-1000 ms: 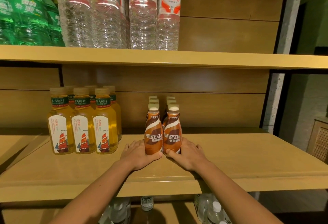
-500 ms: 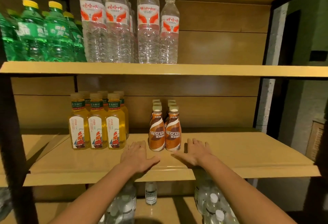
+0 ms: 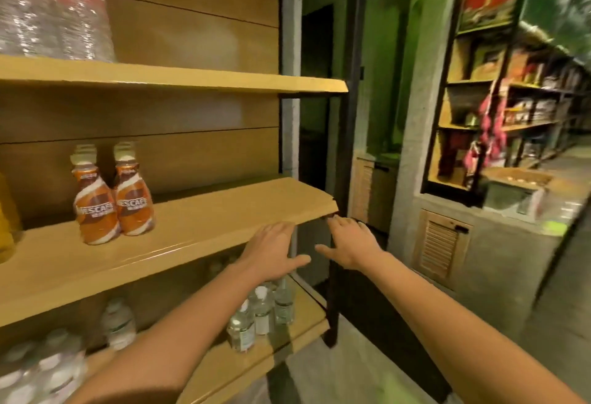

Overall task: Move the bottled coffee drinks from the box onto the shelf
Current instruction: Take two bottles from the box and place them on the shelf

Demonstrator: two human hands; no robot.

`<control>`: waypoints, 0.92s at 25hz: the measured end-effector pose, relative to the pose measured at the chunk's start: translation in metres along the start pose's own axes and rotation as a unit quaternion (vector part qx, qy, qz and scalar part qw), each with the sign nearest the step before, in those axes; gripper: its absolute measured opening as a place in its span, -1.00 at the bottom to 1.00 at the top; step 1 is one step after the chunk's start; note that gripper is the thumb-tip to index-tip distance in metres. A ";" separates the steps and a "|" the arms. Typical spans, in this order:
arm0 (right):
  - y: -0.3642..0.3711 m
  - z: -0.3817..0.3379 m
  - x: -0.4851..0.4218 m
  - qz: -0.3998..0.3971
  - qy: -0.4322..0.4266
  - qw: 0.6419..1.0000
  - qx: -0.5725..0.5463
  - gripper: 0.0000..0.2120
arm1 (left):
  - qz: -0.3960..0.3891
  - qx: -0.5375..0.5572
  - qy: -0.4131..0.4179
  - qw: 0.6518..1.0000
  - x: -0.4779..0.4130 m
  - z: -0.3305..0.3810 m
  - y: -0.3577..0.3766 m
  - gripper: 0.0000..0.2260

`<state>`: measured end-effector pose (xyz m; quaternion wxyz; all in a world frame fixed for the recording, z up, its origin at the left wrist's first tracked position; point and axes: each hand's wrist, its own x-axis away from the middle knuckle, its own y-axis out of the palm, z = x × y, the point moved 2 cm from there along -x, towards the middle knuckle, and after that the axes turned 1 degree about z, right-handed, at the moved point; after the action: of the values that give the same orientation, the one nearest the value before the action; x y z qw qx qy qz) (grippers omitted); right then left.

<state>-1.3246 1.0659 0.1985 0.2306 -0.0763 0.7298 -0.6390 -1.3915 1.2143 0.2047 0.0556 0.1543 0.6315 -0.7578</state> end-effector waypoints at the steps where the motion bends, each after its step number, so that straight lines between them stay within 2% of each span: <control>1: -0.004 0.032 0.017 0.003 0.025 1.000 0.002 -0.32 | -0.012 0.011 0.018 1.000 -0.012 0.026 0.013 -0.29; 7: -0.033 0.233 0.127 0.013 0.198 0.979 0.037 -0.30 | -0.066 0.054 0.140 0.986 -0.084 0.209 0.080 -0.26; 12: -0.060 0.403 0.210 -0.002 0.292 0.954 0.067 -0.27 | -0.091 0.126 0.245 0.957 -0.141 0.389 0.128 -0.35; 14: -0.074 0.470 0.233 -0.007 0.317 0.944 0.089 -0.27 | -0.097 0.146 0.258 0.950 -0.170 0.457 0.149 -0.39; 17: -0.097 0.564 0.259 -0.020 0.343 0.933 0.106 -0.28 | -0.116 0.150 0.249 0.950 -0.213 0.552 0.178 -0.35; 20: -0.111 0.648 0.271 -0.016 0.355 0.928 0.114 -0.28 | -0.140 0.186 0.246 0.941 -0.256 0.627 0.206 -0.34; 23: -0.110 0.720 0.270 -0.020 0.369 0.921 0.118 -0.25 | -0.132 0.172 0.258 0.942 -0.301 0.685 0.235 -0.33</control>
<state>-1.2699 0.2913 0.1852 -0.0609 0.1785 0.6805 -0.7081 -1.1533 0.4675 0.1818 -0.2372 0.2669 0.4993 -0.7894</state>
